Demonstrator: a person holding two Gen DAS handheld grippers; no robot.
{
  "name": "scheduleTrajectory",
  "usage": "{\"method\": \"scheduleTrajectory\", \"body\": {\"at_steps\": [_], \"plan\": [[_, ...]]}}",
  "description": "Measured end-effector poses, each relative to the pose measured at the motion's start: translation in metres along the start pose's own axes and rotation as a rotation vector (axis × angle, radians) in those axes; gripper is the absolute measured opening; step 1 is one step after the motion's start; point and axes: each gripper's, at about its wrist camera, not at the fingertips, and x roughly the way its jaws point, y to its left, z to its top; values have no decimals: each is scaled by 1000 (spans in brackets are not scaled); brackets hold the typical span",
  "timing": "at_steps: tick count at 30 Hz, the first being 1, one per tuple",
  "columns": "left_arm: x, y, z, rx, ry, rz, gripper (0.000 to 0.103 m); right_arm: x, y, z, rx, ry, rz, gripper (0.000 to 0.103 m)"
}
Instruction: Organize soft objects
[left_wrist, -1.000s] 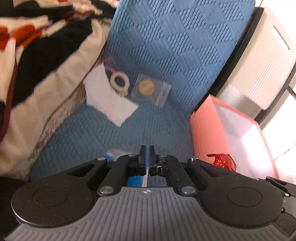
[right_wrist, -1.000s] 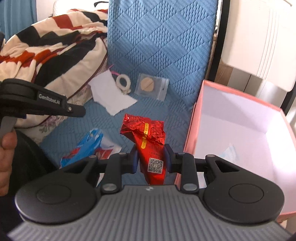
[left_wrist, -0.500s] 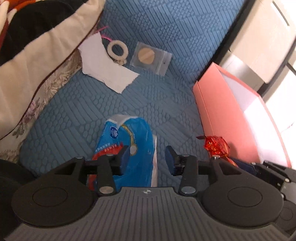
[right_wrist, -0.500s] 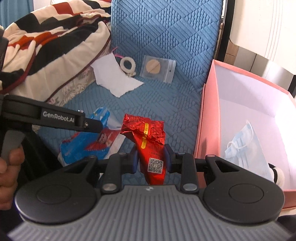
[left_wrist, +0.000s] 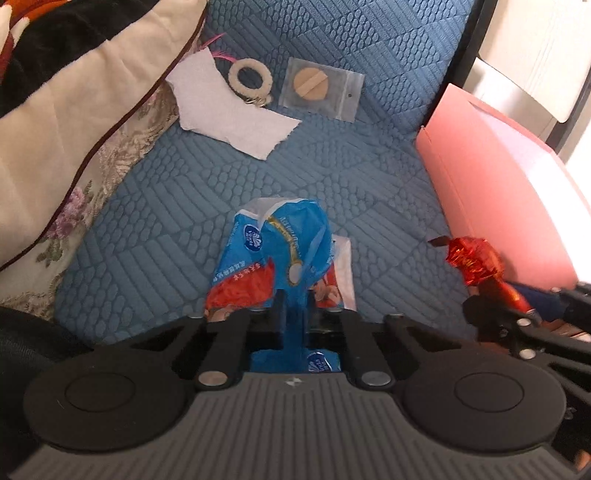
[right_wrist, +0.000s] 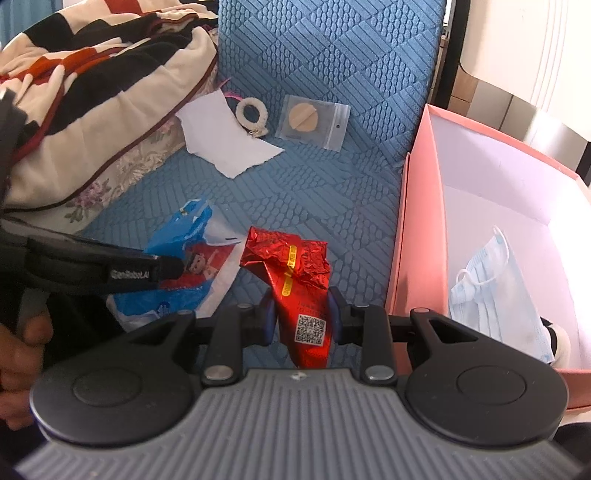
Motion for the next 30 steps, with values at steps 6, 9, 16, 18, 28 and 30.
{"method": "scheduleTrajectory", "body": {"at_steps": [6, 9, 16, 18, 28, 30], "plan": [[-13, -3, 5, -25, -45, 22, 0, -7, -2, 7, -9, -15, 2, 32], [-26, -6, 13, -38, -67, 16, 0, -16, -5, 12, -1, -32, 5, 32], [-66, -24, 48, -58, -124, -26, 0, -38, -20, 31, 17, -70, 15, 32], [-79, -31, 60, -63, -145, -38, 0, -46, -27, 38, 19, -82, 13, 32], [-130, -84, 116, -57, -221, -113, 0, -86, -74, 77, 48, -168, -17, 32], [-133, -97, 122, -50, -228, -125, 0, -93, -85, 82, 58, -183, -23, 32]]}}
